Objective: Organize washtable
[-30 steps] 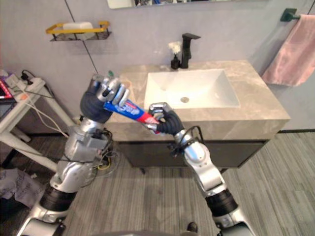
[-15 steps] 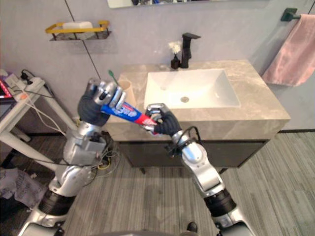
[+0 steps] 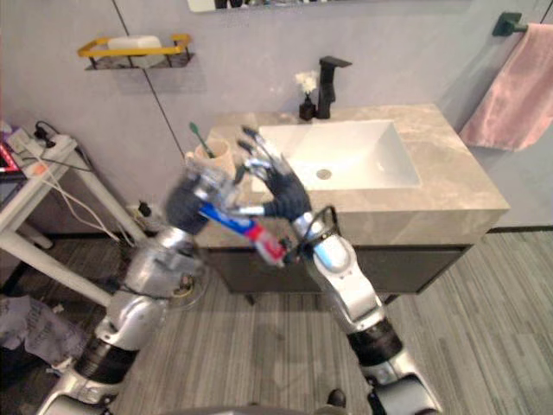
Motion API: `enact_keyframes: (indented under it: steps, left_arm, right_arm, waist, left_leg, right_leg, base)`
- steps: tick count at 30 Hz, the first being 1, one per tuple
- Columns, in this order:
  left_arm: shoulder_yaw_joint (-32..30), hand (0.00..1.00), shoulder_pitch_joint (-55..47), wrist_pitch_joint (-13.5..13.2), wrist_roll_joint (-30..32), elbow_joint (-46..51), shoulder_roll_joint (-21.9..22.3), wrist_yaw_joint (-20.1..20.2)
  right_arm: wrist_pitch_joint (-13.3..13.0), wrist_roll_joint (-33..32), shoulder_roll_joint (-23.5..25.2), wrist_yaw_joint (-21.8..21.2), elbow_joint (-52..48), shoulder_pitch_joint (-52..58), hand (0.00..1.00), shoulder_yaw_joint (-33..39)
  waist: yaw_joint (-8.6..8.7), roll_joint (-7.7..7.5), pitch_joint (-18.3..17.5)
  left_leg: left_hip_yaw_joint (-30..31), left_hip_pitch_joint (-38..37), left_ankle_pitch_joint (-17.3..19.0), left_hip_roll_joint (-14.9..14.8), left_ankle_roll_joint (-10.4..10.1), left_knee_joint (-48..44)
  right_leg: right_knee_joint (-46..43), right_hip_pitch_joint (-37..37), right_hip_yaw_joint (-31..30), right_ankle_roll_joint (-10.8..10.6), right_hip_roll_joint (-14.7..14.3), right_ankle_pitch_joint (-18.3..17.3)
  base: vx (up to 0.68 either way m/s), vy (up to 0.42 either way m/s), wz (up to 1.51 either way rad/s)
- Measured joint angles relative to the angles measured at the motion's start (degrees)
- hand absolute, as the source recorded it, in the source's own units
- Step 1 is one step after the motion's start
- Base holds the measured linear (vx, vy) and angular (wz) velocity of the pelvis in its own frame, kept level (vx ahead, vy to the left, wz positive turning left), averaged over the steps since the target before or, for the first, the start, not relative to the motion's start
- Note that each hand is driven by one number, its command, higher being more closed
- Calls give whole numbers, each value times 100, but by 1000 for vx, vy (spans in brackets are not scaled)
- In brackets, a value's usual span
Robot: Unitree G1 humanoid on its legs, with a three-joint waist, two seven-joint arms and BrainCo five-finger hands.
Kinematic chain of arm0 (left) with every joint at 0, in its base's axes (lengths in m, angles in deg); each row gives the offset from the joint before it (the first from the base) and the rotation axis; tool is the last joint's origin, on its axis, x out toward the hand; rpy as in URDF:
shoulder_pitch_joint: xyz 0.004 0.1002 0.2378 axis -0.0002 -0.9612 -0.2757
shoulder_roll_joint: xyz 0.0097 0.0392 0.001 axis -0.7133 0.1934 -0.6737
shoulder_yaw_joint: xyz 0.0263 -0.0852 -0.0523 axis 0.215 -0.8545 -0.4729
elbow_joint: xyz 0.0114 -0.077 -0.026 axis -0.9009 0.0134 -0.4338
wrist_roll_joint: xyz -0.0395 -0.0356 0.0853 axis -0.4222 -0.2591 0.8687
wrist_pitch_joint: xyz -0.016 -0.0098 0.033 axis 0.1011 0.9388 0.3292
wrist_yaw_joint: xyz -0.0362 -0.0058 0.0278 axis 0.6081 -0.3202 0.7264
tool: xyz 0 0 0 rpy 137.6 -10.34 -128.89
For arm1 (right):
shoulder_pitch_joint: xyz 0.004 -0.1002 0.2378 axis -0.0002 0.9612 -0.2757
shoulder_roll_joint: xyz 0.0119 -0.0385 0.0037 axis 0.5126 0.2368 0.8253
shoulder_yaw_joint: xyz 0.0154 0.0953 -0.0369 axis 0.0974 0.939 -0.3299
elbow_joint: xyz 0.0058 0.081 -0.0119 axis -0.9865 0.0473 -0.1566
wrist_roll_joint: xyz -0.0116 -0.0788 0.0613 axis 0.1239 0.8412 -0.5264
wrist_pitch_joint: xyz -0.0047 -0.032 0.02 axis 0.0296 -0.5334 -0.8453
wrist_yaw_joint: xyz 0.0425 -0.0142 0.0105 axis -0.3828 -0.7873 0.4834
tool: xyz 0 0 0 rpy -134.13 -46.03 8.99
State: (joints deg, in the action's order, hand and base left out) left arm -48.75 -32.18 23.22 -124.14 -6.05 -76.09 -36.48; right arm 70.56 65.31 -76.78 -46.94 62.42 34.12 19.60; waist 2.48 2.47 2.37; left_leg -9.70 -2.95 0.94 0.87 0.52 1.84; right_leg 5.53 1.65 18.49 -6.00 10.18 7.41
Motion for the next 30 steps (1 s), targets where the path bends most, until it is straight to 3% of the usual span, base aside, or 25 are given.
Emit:
enact_keyframes:
  steps: [2, 19, 24, 27, 30]
  left_arm:
    - [45, 100, -56, 204, 47, -198, 143, -12]
    - [-389, 100, 500, 117, 491, -179, 515, -26]
    - [-839, 100, 548, 110, 633, -180, 502, -122]
    - [-1439, 100, 760, 62, 667, -180, 161, -188]
    - [-2008, 100, 1158, -66, 668, -184, -570, -265]
  right_arm:
    - [-233, -4, 104, -62, -214, -42, 0, 50]
    - [-199, -2, 99, -99, 42, 705, 0, 355]
    - [-203, -14, 98, -104, 43, 954, 0, 479]
    - [-203, -184, 80, -112, 42, 1406, 0, 701]
    - [-205, -406, -11, -211, 39, 2096, 0, 798]
  waist:
    - [-17, -24, 39]
    - [-8, -40, 47]
    - [-2, -41, 47]
    - [-5, -50, 47]
    - [-11, -74, 46]
  left_leg:
    - [0, -3, -2, 1, 3, 15]
    - [-52, -194, -14, 21, 10, 215]
    - [-51, -210, -15, 19, 10, 217]
    - [-54, -227, -15, 17, 9, 219]
    - [-64, -228, -14, 11, 8, 220]
  right_leg:
    - [0, 0, 9, 0, 1, 0]
    - [0, 62, 32, -3, 3, -4]
    - [0, 76, 32, -3, -1, -4]
    - [0, 94, 25, 10, -4, -12]
    - [0, 88, 8, 22, -10, -22]
  base:
    - [0, 0, 0]
    - [-1, -1, -2]
    - [0, 0, 0]
    - [-40, -22, -1]
    - [-25, -15, -2]
